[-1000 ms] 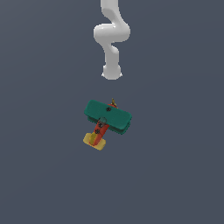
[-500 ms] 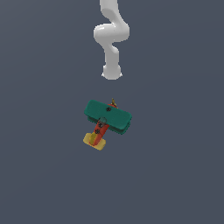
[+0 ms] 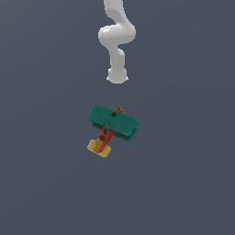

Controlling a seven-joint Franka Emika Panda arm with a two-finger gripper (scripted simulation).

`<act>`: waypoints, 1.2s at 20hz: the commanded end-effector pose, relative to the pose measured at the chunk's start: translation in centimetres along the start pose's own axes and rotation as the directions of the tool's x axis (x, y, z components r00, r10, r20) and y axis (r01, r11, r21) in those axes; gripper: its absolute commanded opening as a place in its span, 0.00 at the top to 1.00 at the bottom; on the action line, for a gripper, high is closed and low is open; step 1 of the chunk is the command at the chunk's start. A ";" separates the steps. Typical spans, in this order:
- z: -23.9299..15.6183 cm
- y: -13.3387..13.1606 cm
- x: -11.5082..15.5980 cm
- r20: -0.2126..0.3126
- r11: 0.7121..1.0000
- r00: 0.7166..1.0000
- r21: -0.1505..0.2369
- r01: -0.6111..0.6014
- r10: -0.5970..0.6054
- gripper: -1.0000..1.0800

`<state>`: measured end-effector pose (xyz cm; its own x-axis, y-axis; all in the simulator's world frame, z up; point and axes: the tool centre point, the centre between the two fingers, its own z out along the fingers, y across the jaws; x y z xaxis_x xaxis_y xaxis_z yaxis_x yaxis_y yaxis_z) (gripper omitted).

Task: Pick up the object and move it to a goal position.

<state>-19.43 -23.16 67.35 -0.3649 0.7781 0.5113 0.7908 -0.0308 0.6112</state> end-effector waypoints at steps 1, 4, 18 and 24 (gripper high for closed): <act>-0.1 -0.2 -0.9 -0.025 1.000 0.999 -0.004 0.029 -0.030 0.38; -0.1 -0.5 -2.1 -0.054 0.998 0.997 -0.010 0.063 -0.063 0.38; 1.1 -1.9 -7.7 -0.188 0.977 0.959 -0.055 0.205 -0.212 0.38; 2.4 -2.6 -10.3 -0.243 0.963 0.931 -0.081 0.259 -0.271 0.38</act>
<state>-16.89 -29.27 59.76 -0.6583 0.5943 0.4619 0.6382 0.1153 0.7612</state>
